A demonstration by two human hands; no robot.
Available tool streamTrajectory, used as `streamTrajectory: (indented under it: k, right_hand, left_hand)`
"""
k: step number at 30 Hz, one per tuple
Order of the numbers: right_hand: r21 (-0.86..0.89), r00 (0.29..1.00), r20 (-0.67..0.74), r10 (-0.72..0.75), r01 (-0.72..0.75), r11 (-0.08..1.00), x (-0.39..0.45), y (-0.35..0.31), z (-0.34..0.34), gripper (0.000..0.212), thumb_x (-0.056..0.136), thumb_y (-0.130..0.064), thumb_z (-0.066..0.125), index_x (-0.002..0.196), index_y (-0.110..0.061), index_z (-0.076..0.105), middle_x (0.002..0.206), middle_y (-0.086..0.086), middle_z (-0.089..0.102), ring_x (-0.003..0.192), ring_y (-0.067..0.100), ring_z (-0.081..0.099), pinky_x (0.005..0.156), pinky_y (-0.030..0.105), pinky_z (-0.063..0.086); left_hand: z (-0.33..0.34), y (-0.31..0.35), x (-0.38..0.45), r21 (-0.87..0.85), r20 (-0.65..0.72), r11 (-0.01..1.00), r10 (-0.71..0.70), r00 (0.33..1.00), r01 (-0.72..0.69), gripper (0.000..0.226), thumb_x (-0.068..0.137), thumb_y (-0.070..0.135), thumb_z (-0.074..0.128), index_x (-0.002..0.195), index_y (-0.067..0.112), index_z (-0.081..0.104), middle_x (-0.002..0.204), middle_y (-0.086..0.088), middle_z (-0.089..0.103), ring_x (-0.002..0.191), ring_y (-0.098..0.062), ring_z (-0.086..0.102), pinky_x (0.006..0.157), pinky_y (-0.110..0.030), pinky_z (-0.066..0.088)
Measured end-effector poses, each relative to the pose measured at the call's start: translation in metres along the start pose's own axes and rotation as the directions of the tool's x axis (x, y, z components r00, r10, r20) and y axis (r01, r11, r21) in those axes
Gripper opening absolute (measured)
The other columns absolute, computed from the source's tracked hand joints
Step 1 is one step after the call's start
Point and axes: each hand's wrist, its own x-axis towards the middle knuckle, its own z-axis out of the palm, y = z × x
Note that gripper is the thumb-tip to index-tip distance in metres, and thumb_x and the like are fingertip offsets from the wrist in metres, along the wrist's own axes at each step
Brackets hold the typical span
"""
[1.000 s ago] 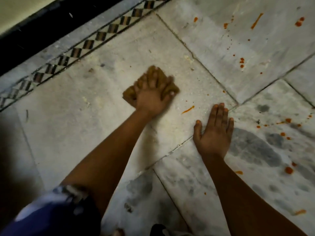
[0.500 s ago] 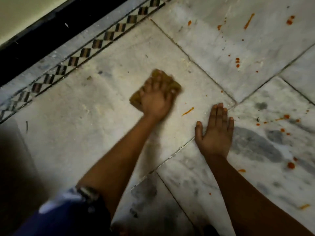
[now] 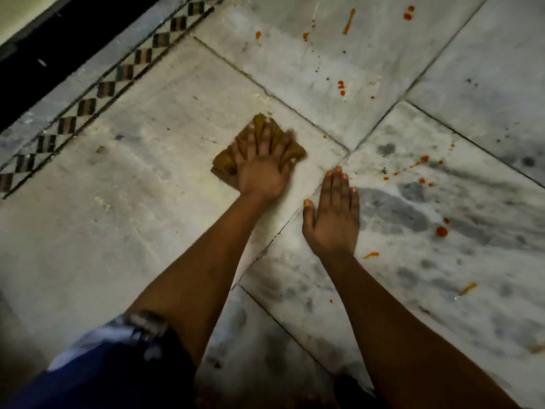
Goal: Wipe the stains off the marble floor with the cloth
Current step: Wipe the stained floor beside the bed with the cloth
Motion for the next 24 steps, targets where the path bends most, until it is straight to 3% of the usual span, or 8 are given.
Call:
streamTrajectory:
  k: [2,4,9,11,14,17,19,24]
  right_hand:
    - [0.012,1.000,-0.002,0.002,-0.002,1.000,0.002,-0.001,-0.001,0.067,0.091,-0.040,0.026,0.146,-0.001,0.025,0.153,0.016,0.024,0.143,0.026,0.021,0.116,0.038,0.008]
    - [0.009,1.000,-0.006,0.008,-0.008,1.000,0.000,0.000,-0.002,0.067,0.091,-0.040,0.027,0.146,-0.002,0.025,0.153,0.016,0.024,0.142,0.026,0.021,0.116,0.038,0.009]
    - [0.008,1.000,0.004,0.004,-0.004,1.000,0.000,-0.001,-0.002,0.067,0.092,-0.040,0.027,0.147,-0.001,0.022,0.154,0.016,0.021,0.143,0.026,0.019,0.116,0.039,0.009]
    - [0.000,1.000,0.006,0.020,-0.020,1.000,0.000,-0.002,-0.003,0.068,0.091,-0.040,0.029,0.146,0.000,0.023,0.154,0.017,0.022,0.143,0.026,0.019,0.116,0.040,0.009]
    - [-0.007,0.998,-0.001,0.058,-0.058,0.998,0.001,-0.002,-0.004,0.071,0.090,-0.043,0.030,0.146,0.001,0.023,0.153,0.019,0.022,0.143,0.029,0.019,0.116,0.041,0.007]
    - [-0.007,0.998,0.002,0.063,-0.063,0.998,0.001,-0.002,-0.004,0.071,0.090,-0.043,0.030,0.144,0.003,0.026,0.152,0.020,0.024,0.142,0.030,0.021,0.116,0.042,0.010]
    - [-0.009,0.998,0.005,0.063,-0.063,0.998,0.000,-0.002,-0.002,0.071,0.090,-0.043,0.029,0.144,0.003,0.026,0.153,0.020,0.023,0.142,0.030,0.020,0.116,0.042,0.010]
    - [0.005,0.999,-0.001,0.054,-0.054,0.999,0.000,-0.004,-0.003,0.072,0.090,-0.043,0.029,0.145,0.003,0.021,0.153,0.021,0.020,0.143,0.030,0.018,0.116,0.041,0.009]
  left_hand:
    - [0.010,-0.008,-0.035,0.070,-0.054,0.982,0.182,0.982,-0.178,0.056,0.093,0.054,0.024,0.146,0.039,0.015,0.158,-0.006,0.013,0.144,-0.035,0.009,0.111,-0.055,0.002]
    - [0.013,-0.026,-0.053,0.080,-0.070,0.970,0.236,0.969,-0.231,0.057,0.090,0.055,0.024,0.144,0.039,0.013,0.156,-0.006,0.020,0.142,-0.036,0.019,0.110,-0.056,0.008]
    - [-0.005,-0.027,0.026,0.000,-0.036,0.996,-0.084,0.996,0.084,0.058,0.093,0.055,0.023,0.146,0.038,0.008,0.159,-0.003,0.004,0.144,-0.036,0.002,0.110,-0.060,0.000]
    - [-0.013,0.001,0.065,-0.022,0.023,0.994,-0.105,0.994,0.105,0.054,0.096,0.052,0.027,0.147,0.040,0.011,0.159,-0.001,-0.004,0.143,-0.038,-0.006,0.110,-0.062,-0.002]
    - [-0.013,0.043,0.077,0.075,0.081,0.991,0.101,0.992,-0.107,0.056,0.096,0.053,0.026,0.147,0.040,0.008,0.159,-0.001,-0.005,0.143,-0.038,-0.008,0.110,-0.061,-0.001]
    - [-0.002,0.033,0.037,0.135,0.080,0.893,0.423,0.903,-0.430,0.060,0.086,0.061,0.014,0.144,0.045,0.017,0.159,0.002,0.006,0.145,-0.032,0.001,0.111,-0.056,0.001]
    - [-0.003,0.000,0.023,0.111,0.099,0.850,0.505,0.857,-0.514,0.062,0.084,0.062,0.012,0.143,0.045,0.020,0.158,0.003,0.011,0.144,-0.029,0.009,0.111,-0.053,0.005]
    - [-0.022,-0.016,0.086,0.083,0.112,0.979,0.177,0.978,-0.186,0.057,0.093,0.056,0.025,0.147,0.040,0.014,0.159,0.006,0.002,0.145,-0.029,0.001,0.111,-0.056,0.000]
